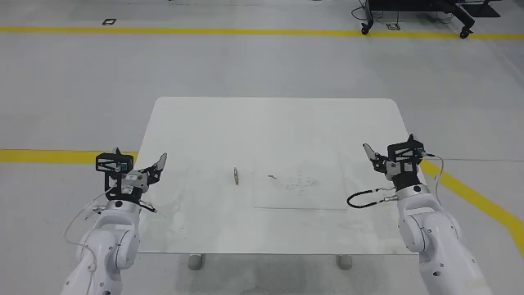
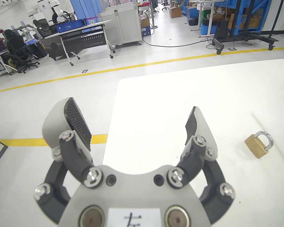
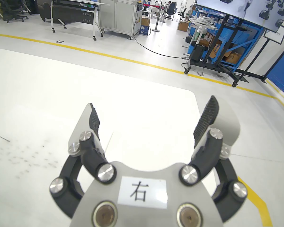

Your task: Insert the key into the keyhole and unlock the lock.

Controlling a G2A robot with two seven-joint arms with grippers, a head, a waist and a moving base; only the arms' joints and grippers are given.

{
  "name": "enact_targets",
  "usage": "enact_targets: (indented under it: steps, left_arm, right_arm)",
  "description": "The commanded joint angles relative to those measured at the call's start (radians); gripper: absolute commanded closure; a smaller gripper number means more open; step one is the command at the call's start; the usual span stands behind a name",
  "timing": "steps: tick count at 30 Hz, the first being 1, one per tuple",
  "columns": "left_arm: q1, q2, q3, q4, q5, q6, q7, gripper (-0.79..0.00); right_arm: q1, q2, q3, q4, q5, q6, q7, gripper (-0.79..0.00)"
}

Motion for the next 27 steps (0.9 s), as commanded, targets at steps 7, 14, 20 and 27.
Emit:
enact_targets:
  steps: [7, 14, 20, 27]
  left_arm:
    - [0.000, 0.000, 0.000, 0.000, 0.000, 0.000, 0.000, -0.785]
    - [0.000, 0.000, 0.000, 0.000, 0.000, 0.000, 0.000, -0.785]
    - [0.000, 0.000, 0.000, 0.000, 0.000, 0.000, 0.000, -0.785]
    - [0.000, 0.000, 0.000, 0.000, 0.000, 0.000, 0.000, -0.785]
  right_arm:
    - [0.046, -0.005, -0.112, 0.018, -0.024, -0.129, 0.027, -0.785]
    - [0.153, -0.024, -0.299, 0.109, 0.002, -0.288, 0.045, -0.785]
    - [0.164, -0.026, -0.316, 0.122, 0.004, -0.292, 0.045, -0.785]
    - [0.164, -0.026, -0.317, 0.123, 0.003, -0.293, 0.046, -0.785]
